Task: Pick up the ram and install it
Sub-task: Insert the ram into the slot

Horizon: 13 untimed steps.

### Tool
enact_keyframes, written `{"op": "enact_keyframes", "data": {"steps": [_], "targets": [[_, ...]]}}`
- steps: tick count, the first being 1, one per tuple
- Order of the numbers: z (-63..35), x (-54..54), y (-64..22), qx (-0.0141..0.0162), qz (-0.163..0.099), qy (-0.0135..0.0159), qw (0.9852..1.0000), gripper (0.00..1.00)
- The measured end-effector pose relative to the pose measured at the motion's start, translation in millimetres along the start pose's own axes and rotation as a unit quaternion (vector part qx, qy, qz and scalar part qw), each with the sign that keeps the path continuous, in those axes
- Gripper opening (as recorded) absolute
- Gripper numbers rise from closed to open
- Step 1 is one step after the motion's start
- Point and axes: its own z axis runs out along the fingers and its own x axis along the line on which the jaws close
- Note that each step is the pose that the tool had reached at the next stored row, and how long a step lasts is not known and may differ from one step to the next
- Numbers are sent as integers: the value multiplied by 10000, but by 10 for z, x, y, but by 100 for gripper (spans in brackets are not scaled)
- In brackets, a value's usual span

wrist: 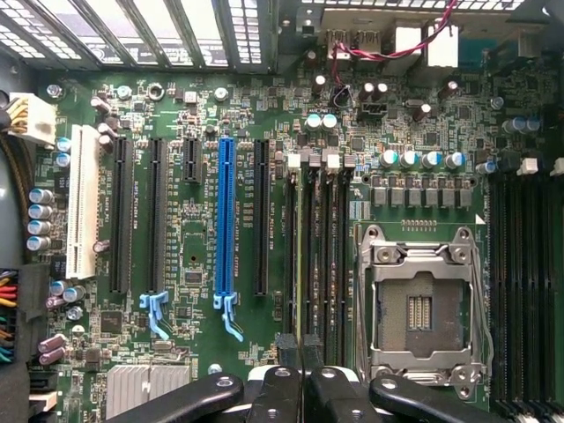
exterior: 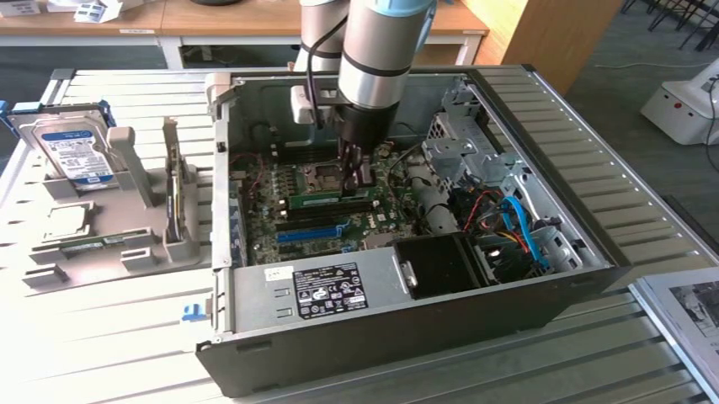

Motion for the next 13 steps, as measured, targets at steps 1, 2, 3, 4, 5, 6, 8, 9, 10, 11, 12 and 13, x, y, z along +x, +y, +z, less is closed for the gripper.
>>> {"op": "enact_keyframes", "data": {"steps": [1,2,3,4,5,6,8,9,10,11,12,13], "targets": [[0,0,3,0,5,0,10000,11],[1,0,4,0,11,-1,10000,11],[1,0,5,0,17,-1,10000,11],[1,0,4,1,21,-1,10000,11],[0,0,5,1,27,-1,10000,11],[1,0,6,1,34,-2,10000,11],[1,0,6,1,39,-2,10000,11],[1,0,6,1,40,-2,10000,11],[1,0,6,1,40,-2,10000,11],[3,1,6,1,40,-2,10000,11],[8,1,6,1,40,-3,10000,11],[12,1,5,2,41,-2,10000,11]]}}
